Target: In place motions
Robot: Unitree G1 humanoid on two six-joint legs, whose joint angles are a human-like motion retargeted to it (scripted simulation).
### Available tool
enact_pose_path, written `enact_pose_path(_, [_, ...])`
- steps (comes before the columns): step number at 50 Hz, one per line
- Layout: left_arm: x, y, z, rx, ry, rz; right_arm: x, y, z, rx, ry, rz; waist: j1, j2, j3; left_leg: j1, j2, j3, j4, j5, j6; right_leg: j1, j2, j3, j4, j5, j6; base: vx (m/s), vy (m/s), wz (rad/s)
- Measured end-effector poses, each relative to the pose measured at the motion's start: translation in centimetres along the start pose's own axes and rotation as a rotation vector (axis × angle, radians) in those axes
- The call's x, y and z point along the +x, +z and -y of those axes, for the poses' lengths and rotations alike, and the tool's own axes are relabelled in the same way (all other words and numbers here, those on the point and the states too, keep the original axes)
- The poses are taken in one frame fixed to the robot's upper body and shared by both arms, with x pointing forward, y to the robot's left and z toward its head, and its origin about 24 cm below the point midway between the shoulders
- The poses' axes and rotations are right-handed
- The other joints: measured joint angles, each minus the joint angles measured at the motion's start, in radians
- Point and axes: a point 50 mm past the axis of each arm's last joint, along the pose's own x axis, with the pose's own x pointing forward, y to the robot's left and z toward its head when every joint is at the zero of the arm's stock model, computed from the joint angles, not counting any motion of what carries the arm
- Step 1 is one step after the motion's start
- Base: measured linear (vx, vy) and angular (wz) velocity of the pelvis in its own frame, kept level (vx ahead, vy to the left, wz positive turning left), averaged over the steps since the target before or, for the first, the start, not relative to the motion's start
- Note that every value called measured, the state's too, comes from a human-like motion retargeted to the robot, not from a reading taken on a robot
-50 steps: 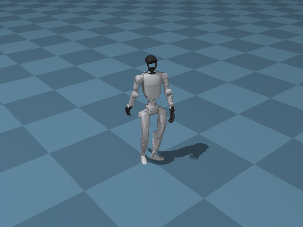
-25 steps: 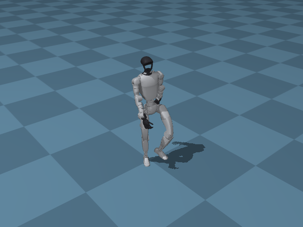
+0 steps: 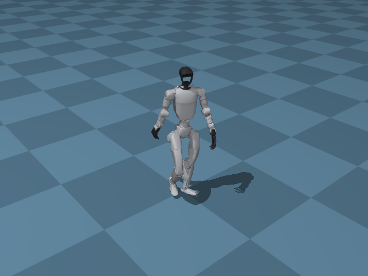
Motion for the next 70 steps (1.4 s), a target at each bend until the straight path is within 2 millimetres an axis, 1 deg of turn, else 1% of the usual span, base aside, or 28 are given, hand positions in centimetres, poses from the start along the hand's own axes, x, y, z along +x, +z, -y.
enact_pose_path(3, [0.1,-0.4,0.4,-0.032,0.004,0.002,0.2,0.3,-0.7,0.016,0.046,0.034,0.011,-0.008,0.013,0.016,0.008,0.016,0.004,-0.005,-0.002,0.042,0.026,0.019,-0.055,0.010,-0.007,0.02,-0.03,-0.20])
enact_pose_path(5, [0.1,-1.7,0.9,-0.071,-0.032,-0.043,0.1,0.9,-1.0,0.015,0.057,0.058,0.018,-0.024,0.023,0.039,-0.001,0.030,0.002,-0.008,-0.004,0.117,0.034,0.021,-0.152,0.019,-0.021,0.05,-0.03,-0.30])
enact_pose_path(10, [-0.2,-7.8,3.5,-0.179,-0.104,-0.231,-0.3,2.8,-1.5,0.025,0.055,0.128,0.032,-0.054,-0.007,0.066,-0.049,0.023,0.007,-0.025,-0.003,0.390,0.067,-0.015,-0.628,0.069,-0.037,0.10,-0.05,0.07])
enact_pose_path(12, [-0.8,-10.8,4.2,-0.221,-0.108,-0.308,-0.7,4.0,-1.5,0.018,0.040,0.160,0.045,-0.072,-0.022,0.079,-0.070,0.025,0.025,-0.045,-0.008,0.516,0.077,-0.050,-0.828,-0.084,-0.051,0.16,-0.04,-0.04])
enact_pose_path(13, [-1.2,-12.5,4.5,-0.240,-0.106,-0.350,-0.9,4.6,-1.4,0.010,0.030,0.171,0.063,-0.079,-0.030,0.087,-0.073,0.041,0.042,-0.061,-0.014,0.562,0.072,-0.095,-0.909,-0.149,-0.092,0.18,-0.05,0.17])
enact_pose_path(15, [-2.2,-15.9,4.9,-0.276,-0.092,-0.430,-1.6,5.9,-1.4,-0.006,0.017,0.187,0.020,-0.094,-0.036,0.077,-0.088,-0.031,0.116,-0.071,-0.003,0.613,0.052,-0.153,-1.032,-0.137,-0.122,0.09,-0.08,0.69])
enact_pose_path(17, [-3.0,-18.0,5.3,-0.340,-0.069,-0.482,-3.0,8.7,-0.6,-0.049,-0.013,0.237,0.106,-0.112,-0.037,-0.005,-0.076,0.037,0.281,0.050,0.006,0.607,0.042,-0.072,-1.062,-0.115,-0.117,-0.23,-0.03,-0.52])
enact_pose_path(18, [-3.2,-18.4,5.5,-0.377,-0.056,-0.495,-4.1,10.6,-0.1,-0.077,-0.031,0.293,0.113,-0.130,-0.017,-0.080,-0.045,0.023,0.414,0.153,-0.015,0.599,0.014,-0.067,-1.063,-0.106,-0.109,-0.50,-0.08,-0.15])
enact_pose_path(20, [-3.5,-19.1,5.5,-0.468,-0.026,-0.502,-6.8,14.8,0.7,-0.156,-0.090,0.441,0.142,-0.160,0.021,-0.275,-0.031,-0.049,0.692,0.304,0.003,0.591,-0.029,-0.081,-1.082,-0.082,-0.110,-0.52,-0.10,0.17])
enact_pose_path(22, [-4.3,-20.7,5.1,-0.528,-0.030,-0.528,-9.7,18.1,1.4,-0.255,-0.142,0.579,0.122,-0.182,0.056,-0.409,-0.006,-0.073,0.927,0.240,0.052,0.619,-0.035,-0.133,-1.111,-0.065,-0.130,-0.17,-0.01,0.54])
enact_pose_path(25, [-6.2,-23.6,5.7,-0.523,-0.102,-0.671,-13.1,21.0,2.6,-0.350,-0.210,0.715,0.179,-0.195,0.066,-0.598,0.022,-0.065,1.157,0.167,0.085,0.627,-0.050,-0.131,-1.129,-0.049,-0.146,-0.02,0.03,-0.26])
enact_pose_path(29, [-9.3,-27.7,6.6,-0.539,-0.115,-0.847,-15.1,22.7,2.4,-0.341,-0.278,0.857,0.226,-0.213,0.016,-0.786,-0.003,-0.062,1.307,0.102,0.095,0.588,-0.082,-0.124,-1.125,-0.040,-0.150,0.07,0.02,-0.23])
enact_pose_path(32, [-10.0,-28.5,7.2,-0.572,-0.142,-0.867,-16.3,23.6,1.8,-0.330,-0.252,0.949,0.223,-0.211,0.016,-0.824,0.014,-0.046,1.357,0.079,0.096,0.580,-0.082,-0.130,-1.125,-0.038,-0.156,0.03,-0.01,-0.07])
enact_pose_path(35, [-9.7,-28.1,7.5,-0.588,-0.147,-0.851,-15.8,23.4,0.9,-0.326,-0.178,0.943,0.199,-0.198,0.021,-0.775,0.025,-0.046,1.332,0.072,0.089,0.593,-0.065,-0.139,-1.132,-0.040,-0.157,0.02,-0.01,0.18])
enact_pose_path(40, [-8.2,-26.4,6.8,-0.572,-0.132,-0.775,-11.4,20.3,-0.1,-0.283,-0.095,0.777,0.161,-0.177,-0.008,-0.512,-0.016,-0.085,1.047,0.097,0.038,0.613,-0.037,-0.171,-1.141,-0.054,-0.148,0.10,-0.03,0.33])
enact_pose_path(43, [-6.9,-24.8,6.0,-0.548,-0.102,-0.707,-8.0,16.8,-0.6,-0.274,-0.070,0.612,0.159,-0.171,-0.025,-0.244,-0.079,-0.081,0.676,0.144,0.014,0.618,-0.022,-0.151,-1.117,-0.080,-0.142,0.17,-0.04,-0.41])
enact_pose_path(45, [-6.1,-23.6,5.4,-0.523,-0.069,-0.663,-5.8,14.1,-0.9,-0.273,-0.053,0.494,0.197,-0.147,-0.026,-0.057,-0.116,-0.060,0.363,0.122,-0.018,0.613,0.015,-0.090,-1.069,-0.114,-0.144,0.23,0.02,-1.21])
enact_pose_path(47, [-5.3,-22.4,4.9,-0.487,-0.037,-0.628,-3.8,11.1,-1.0,-0.267,-0.034,0.389,0.207,-0.108,-0.043,0.083,-0.106,0.034,0.152,-0.074,-0.020,0.592,0.055,-0.051,-0.991,-0.155,-0.137,0.28,0.04,-1.27])
enact_pose_path(48, [-5.0,-21.8,4.7,-0.473,-0.026,-0.615,-2.9,9.4,-1.0,-0.266,-0.028,0.339,0.243,-0.094,-0.068,0.140,-0.082,0.204,0.070,-0.102,-0.024,0.557,0.067,0.009,-0.925,-0.174,-0.125,0.29,0.05,-0.91])
enact_pose_path(50, [-4.4,-20.5,4.5,-0.434,-0.034,-0.597,-1.3,6.0,-0.9,-0.236,-0.018,0.250,0.128,-0.063,-0.136,0.095,-0.096,0.069,-0.015,-0.066,-0.006,0.462,0.052,-0.050,-0.801,-0.091,-0.089,0.16,0.06,1.73])
enact_pose_path(52, [-2.9,-16.6,3.8,-0.384,-0.064,-0.527,-0.7,4.3,-0.8,-0.146,-0.025,0.202,-0.055,0.015,-0.124,-0.007,-0.029,-0.054,-0.010,-0.016,-0.010,0.255,-0.008,-0.235,-0.503,0.097,-0.060,-0.31,0.08,3.18])
enact_pose_path(53, [-2.1,-14.2,3.2,-0.354,-0.065,-0.471,-0.5,3.9,-0.6,-0.083,-0.027,0.187,-0.064,-0.007,-0.090,-0.005,-0.039,-0.053,-0.008,-0.014,-0.012,0.178,-0.047,-0.183,-0.350,0.132,-0.044,-0.42,0.15,1.00])
enact_pose_path(55, [-0.9,-9.6,1.7,-0.277,-0.067,-0.334,-0.2,2.7,-0.4,0.059,-0.017,0.154,-0.059,-0.019,-0.006,0.014,-0.024,-0.015,-0.015,0.005,-0.013,0.032,-0.021,-0.070,-0.088,0.102,-0.036,-0.32,0.19,-0.13])
enact_pose_path(58, [-0.4,-3.5,-0.8,-0.163,-0.079,-0.158,-0.1,1.0,-0.4,0.187,0.061,0.068,-0.115,-0.015,0.060,0.012,0.001,-0.017,-0.001,0.002,-0.016,-0.139,-0.106,-0.097,0.215,0.001,-0.102,-0.20,0.11,0.28])
enact_pose_path(62, [-0.3,-0.9,-1.9,-0.106,0.011,-0.059,0.3,-1.1,-1.0,0.225,0.100,-0.014,-0.163,0.046,0.005,-0.094,0.048,-0.040,0.026,0.000,-0.014,-0.341,-0.085,-0.090,0.363,-0.042,-0.091,-0.01,-0.01,0.06])
enact_pose_path(65, [-0.3,1.0,-1.5,-0.087,0.018,0.031,0.5,-1.1,-1.3,0.224,0.113,0.013,-0.136,0.032,0.012,-0.082,0.049,-0.029,0.032,-0.004,-0.014,-0.310,-0.086,-0.095,0.320,-0.027,-0.088,0.01,-0.01,-0.07])
enact_pose_path(67, [-0.2,0.8,-1.0,-0.089,-0.015,0.039,0.5,-0.6,-1.4,0.196,0.100,0.030,-0.118,-0.004,0.022,-0.038,0.026,-0.024,0.022,-0.006,-0.014,-0.211,-0.078,-0.080,0.211,-0.014,-0.073,0.10,-0.04,-0.29])
enact_pose_path(70, [0.1,-1.7,0.4,-0.109,-0.056,-0.018,0.3,0.2,-1.4,0.160,0.080,0.054,-0.062,-0.036,0.001,0.016,0.005,0.019,0.012,-0.017,-0.024,-0.007,-0.020,-0.034,-0.078,0.015,-0.051,0.17,-0.04,-0.59])
